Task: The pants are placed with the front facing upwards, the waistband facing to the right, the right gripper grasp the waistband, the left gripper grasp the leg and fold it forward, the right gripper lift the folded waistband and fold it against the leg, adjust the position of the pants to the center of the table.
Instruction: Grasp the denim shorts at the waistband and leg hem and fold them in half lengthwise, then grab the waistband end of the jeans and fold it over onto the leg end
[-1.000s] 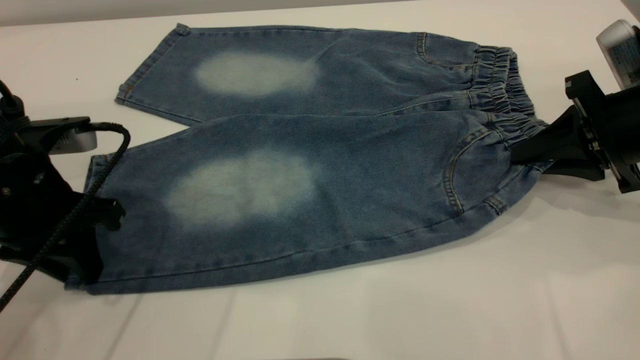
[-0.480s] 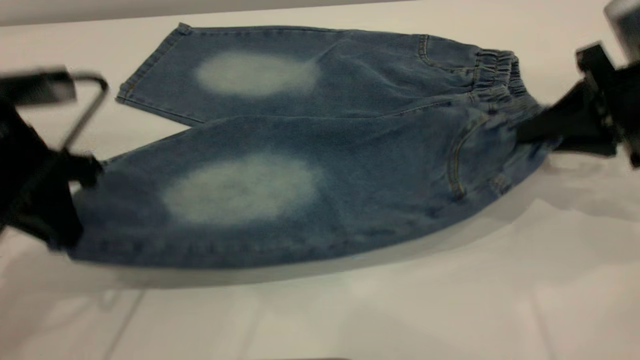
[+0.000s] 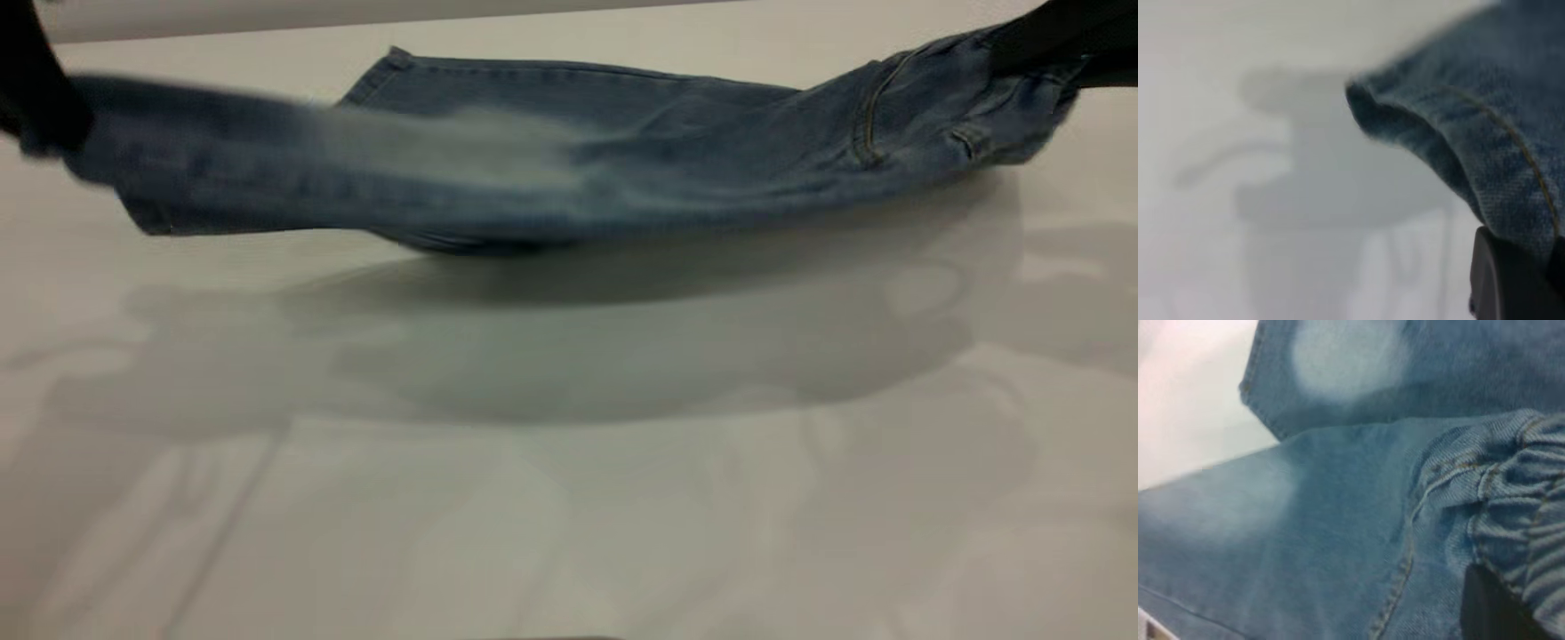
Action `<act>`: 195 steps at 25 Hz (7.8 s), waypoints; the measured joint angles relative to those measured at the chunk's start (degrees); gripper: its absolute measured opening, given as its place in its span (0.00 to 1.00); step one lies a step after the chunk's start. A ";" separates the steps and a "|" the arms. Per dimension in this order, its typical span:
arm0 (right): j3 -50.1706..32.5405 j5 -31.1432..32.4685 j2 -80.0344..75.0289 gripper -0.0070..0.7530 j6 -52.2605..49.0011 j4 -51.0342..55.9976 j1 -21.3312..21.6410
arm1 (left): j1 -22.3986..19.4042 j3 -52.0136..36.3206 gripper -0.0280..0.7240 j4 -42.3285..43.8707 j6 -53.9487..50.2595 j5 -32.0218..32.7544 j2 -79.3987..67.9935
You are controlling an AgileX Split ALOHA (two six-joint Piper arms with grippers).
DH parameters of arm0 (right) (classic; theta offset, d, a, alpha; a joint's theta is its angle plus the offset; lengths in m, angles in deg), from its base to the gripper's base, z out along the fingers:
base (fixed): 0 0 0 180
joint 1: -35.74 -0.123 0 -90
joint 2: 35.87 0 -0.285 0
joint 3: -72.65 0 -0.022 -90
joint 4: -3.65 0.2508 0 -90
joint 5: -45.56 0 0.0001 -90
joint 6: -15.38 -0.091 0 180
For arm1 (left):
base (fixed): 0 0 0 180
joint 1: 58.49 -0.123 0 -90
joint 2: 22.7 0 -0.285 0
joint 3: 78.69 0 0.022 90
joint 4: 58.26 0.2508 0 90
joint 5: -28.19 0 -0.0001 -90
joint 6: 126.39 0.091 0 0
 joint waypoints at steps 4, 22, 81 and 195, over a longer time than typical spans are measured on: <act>0.46 -2.75 -2.29 0.07 -1.07 0.18 0.00 | 0.00 3.25 0.10 0.49 0.13 -2.72 -3.86; 5.46 -13.50 -7.70 0.07 -1.05 7.78 -0.10 | 0.37 24.41 0.10 -1.89 6.70 -8.45 -28.58; 24.36 -13.10 -17.57 0.06 -16.03 0.53 0.00 | 4.44 44.23 0.10 -3.01 13.43 -10.65 -41.74; 43.16 15.03 -32.21 0.79 -40.44 -32.42 8.54 | 6.71 62.97 0.81 -5.21 15.24 13.14 -52.94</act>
